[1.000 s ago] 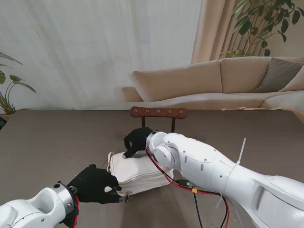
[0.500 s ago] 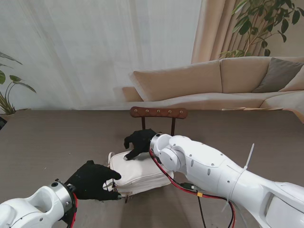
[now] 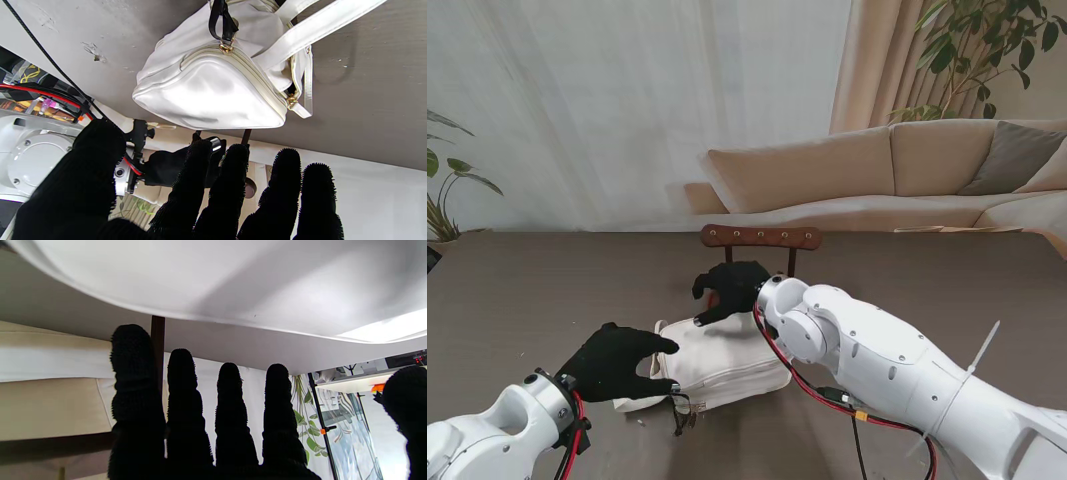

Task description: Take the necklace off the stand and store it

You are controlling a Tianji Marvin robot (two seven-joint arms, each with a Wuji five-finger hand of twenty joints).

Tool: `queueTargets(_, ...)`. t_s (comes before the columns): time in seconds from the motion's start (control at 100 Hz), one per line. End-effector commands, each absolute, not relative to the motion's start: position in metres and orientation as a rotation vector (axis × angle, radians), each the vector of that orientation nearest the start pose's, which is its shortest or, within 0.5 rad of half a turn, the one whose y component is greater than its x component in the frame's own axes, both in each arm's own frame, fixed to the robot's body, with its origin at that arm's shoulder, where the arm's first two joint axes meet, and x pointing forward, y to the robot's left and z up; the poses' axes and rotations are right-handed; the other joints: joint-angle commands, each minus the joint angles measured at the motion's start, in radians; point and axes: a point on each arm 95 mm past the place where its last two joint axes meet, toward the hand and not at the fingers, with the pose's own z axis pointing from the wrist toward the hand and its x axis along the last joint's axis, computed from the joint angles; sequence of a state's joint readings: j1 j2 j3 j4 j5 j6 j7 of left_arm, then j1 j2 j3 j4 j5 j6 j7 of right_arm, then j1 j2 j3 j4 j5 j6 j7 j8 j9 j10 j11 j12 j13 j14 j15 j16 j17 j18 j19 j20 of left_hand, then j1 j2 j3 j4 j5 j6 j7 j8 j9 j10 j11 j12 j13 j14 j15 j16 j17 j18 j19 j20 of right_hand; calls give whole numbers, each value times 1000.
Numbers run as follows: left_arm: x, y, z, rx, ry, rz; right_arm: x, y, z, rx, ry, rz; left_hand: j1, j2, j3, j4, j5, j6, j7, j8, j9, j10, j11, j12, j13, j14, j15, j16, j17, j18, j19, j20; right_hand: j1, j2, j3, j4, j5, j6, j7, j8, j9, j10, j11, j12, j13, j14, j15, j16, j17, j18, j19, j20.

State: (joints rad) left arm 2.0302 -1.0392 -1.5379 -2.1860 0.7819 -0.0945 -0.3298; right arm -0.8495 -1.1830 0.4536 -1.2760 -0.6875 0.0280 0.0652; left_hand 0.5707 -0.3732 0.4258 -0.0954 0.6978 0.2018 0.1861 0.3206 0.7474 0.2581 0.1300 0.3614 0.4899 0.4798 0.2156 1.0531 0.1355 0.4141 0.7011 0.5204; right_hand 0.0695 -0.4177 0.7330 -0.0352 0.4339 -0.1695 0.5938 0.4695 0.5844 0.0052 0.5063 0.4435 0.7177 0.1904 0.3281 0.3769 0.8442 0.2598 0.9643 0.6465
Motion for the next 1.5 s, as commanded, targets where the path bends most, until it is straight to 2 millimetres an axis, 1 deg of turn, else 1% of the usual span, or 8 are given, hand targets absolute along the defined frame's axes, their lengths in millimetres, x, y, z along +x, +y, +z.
queueTargets(0.0, 289, 10, -247, -1384, 1645, -1618, 481, 172, -284, 931, 1953, 1588, -10, 24, -8, 25, -6, 14, -11, -6, -29, -10, -6, -10, -26, 0, -15, -11, -15, -9, -31, -5, -43, 2, 39, 8, -39, -13, -12, -28, -35, 20, -4, -14, -24, 21, -6, -10, -537, 40, -22, -24)
queueTargets(0.13, 293, 14, -250, -1398, 1587, -1651, 476, 164, -277, 934, 1916, 1630, -4, 25, -2, 25, -10, 15, -13, -7, -41, -8, -11, -15, -40, 2, -25, -24, -22, -11, -55, -8, -30, -2, 39, 7, -13, -18, -7, -26, -16, 15, 0, -16, -10, 19, -5, -12, -527, 43, -24, -24)
queueTargets(0.33, 301, 20, -257, -1410, 1495, -1717, 462, 147, -264, 959, 1832, 1725, 1, 11, 12, 21, -38, 9, -28, -13, -87, -15, -25, -37, -83, 4, -47, -143, -35, -31, -167, -14, 5, -17, 37, 7, 30, -18, 8, -20, 24, 14, 4, -17, 22, 15, 5, -9, -505, 43, -19, -21)
queueTargets(0.49, 307, 24, -260, -1411, 1424, -1779, 448, 130, -256, 988, 1754, 1813, 12, -16, 33, 18, -79, -1, -42, -16, -134, -22, -35, -47, -130, -12, -72, -239, -46, -57, -274, -31, 49, -36, 35, 10, 66, -20, 25, -12, 56, 12, 13, -11, 48, 13, 18, -3, -483, 48, -5, -16)
queueTargets(0.77, 314, 30, -264, -1432, 1285, -1906, 425, 93, -251, 1029, 1652, 1912, 24, -44, 57, 15, -147, 5, -68, -22, -199, -33, -51, -66, -173, -19, -84, -357, -17, -79, -447, -27, 73, -51, 34, 14, 81, -18, 31, -6, 68, 10, 15, 1, 56, 12, 22, 3, -479, 49, 4, -14)
queueTargets(0.95, 317, 29, -269, -1436, 1215, -1967, 412, 65, -259, 1072, 1580, 1962, 26, -47, 60, 14, -157, 7, -72, -24, -210, -34, -53, -69, -177, -19, -88, -377, -19, -84, -471, -15, 85, -56, 34, 15, 84, -18, 26, -6, 65, 11, 9, 4, 48, 14, 16, 3, -487, 50, -1, -16)
queueTargets(1.27, 316, 25, -273, -1443, 1154, -2034, 381, 10, -293, 1164, 1435, 2012, 29, -37, 53, 14, -159, 16, -74, -25, -206, -29, -51, -72, -171, -11, -86, -399, -16, -83, -486, 5, 118, -67, 33, 17, 118, -20, 18, -8, 85, 6, -6, 3, 38, 5, 1, 1, -505, 56, -15, -17)
queueTargets(1.49, 313, 27, -275, -1458, 1095, -2062, 370, -15, -312, 1220, 1359, 2015, 34, -39, 53, 15, -157, 24, -73, -24, -199, -20, -49, -71, -170, -6, -81, -399, -15, -80, -494, 13, 136, -71, 28, 19, 123, -23, -3, -10, 83, 1, -30, 2, 21, -6, -22, -4, -527, 54, -40, -19)
